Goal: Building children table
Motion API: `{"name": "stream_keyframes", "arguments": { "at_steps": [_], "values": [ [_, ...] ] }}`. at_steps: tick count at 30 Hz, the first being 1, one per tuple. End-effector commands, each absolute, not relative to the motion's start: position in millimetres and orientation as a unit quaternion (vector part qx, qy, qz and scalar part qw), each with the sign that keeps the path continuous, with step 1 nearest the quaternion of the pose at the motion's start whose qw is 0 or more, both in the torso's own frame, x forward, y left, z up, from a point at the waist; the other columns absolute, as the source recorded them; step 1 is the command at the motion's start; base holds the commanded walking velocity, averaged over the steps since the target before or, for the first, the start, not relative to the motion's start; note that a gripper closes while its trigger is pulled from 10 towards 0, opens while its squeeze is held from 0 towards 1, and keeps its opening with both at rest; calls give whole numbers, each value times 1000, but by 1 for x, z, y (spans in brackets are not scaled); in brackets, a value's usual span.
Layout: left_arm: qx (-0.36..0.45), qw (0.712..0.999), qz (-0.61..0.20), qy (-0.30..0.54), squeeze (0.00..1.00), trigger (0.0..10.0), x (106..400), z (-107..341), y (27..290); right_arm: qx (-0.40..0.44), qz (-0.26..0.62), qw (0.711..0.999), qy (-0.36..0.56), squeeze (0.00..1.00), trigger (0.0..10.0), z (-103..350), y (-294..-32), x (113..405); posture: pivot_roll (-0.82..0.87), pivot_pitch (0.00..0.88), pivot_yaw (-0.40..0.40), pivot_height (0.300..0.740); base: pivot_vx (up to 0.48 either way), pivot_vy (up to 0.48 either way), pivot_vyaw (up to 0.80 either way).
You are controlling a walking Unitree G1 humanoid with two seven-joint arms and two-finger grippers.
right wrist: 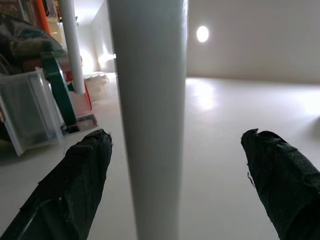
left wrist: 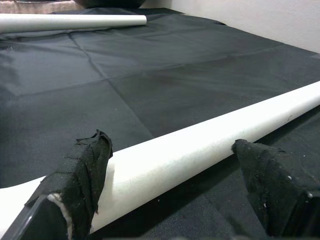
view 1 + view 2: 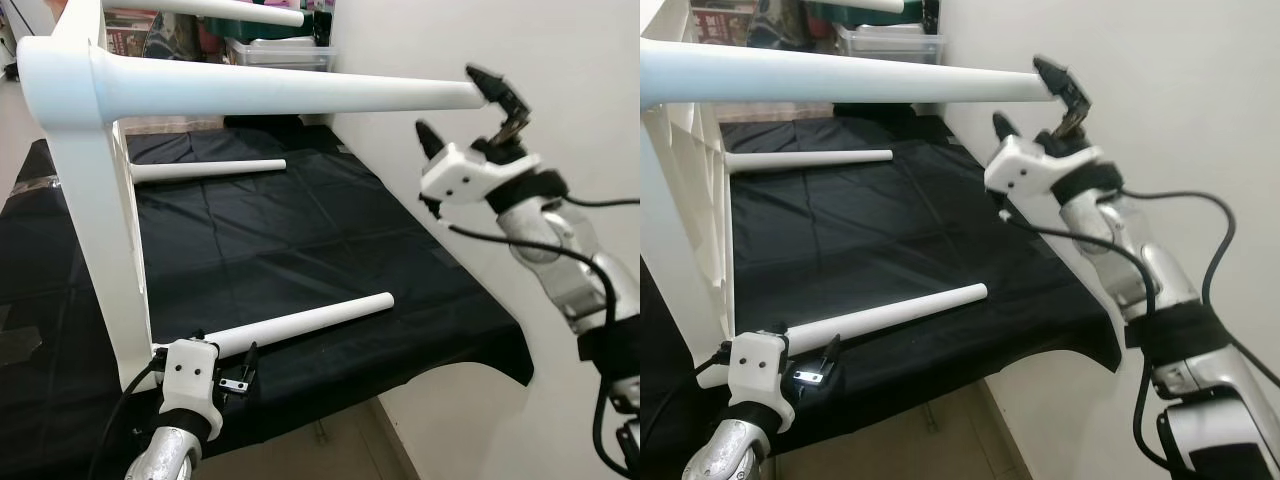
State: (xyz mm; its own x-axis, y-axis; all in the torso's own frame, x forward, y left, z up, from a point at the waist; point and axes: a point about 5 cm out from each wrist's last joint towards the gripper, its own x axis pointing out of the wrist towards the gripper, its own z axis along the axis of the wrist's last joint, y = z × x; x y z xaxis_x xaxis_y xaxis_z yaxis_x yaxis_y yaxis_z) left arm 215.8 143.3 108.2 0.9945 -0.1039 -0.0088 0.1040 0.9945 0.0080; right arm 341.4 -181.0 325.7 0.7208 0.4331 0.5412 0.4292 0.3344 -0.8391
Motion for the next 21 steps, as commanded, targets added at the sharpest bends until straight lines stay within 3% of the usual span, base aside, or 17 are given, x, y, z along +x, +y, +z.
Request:
{"name": "stream_keyframes", "arguments": {
  "at_steps": [1, 9, 10, 11, 14, 16, 17, 18, 19, 21],
  "values": [
    [11, 999, -53, 9, 0, 10000, 216, 104, 143, -587, 6, 717, -375, 0, 10000, 328, -181, 343, 80, 0, -133, 740, 0, 0, 0],
    [10, 998, -56, 9, 0, 10000, 216, 103, 142, -594, 57, 710, -374, 0, 10000, 337, -160, 356, 83, 0, -135, 740, 0, 0, 0],
    [11, 998, -55, 8, 0, 10000, 217, 103, 142, -597, 65, 710, -369, 0, 7490, 336, -157, 359, 89, 0, -139, 740, 0, 0, 0],
    [11, 998, -55, 7, 0, 10000, 217, 104, 142, -597, 71, 710, -368, 0, 6078, 335, -155, 361, 89, 0, -139, 740, 0, 0, 0],
    [11, 998, -54, 7, 0, 10000, 217, 104, 142, -597, 75, 709, -367, 0, 6078, 335, -154, 363, 89, 0, -139, 740, 0, 0, 0],
    [12, 998, -54, 6, 0, 10000, 217, 104, 143, -596, 83, 712, -362, 0, 3373, 333, -150, 366, 93, 0, -140, 740, 0, 0, 0],
    [12, 998, -54, 6, 0, 10000, 217, 104, 143, -596, 83, 712, -362, 0, 3373, 333, -150, 366, 93, 0, -140, 740, 0, 0, 0],
    [12, 998, -54, 6, 0, 10000, 217, 103, 143, -596, 87, 713, -359, 0, 2039, 333, -149, 367, 94, 0, -140, 740, 0, 0, 0],
    [12, 998, -54, 6, 0, 10000, 217, 103, 143, -596, 88, 716, -354, 0, 0, 332, -149, 369, 96, 0, -142, 740, 0, 0, 0],
    [12, 998, -54, 6, 0, 10000, 217, 103, 143, -597, 87, 718, -347, 0, 0, 333, -151, 371, 95, 0, -141, 740, 0, 0, 0]
  ]
}}
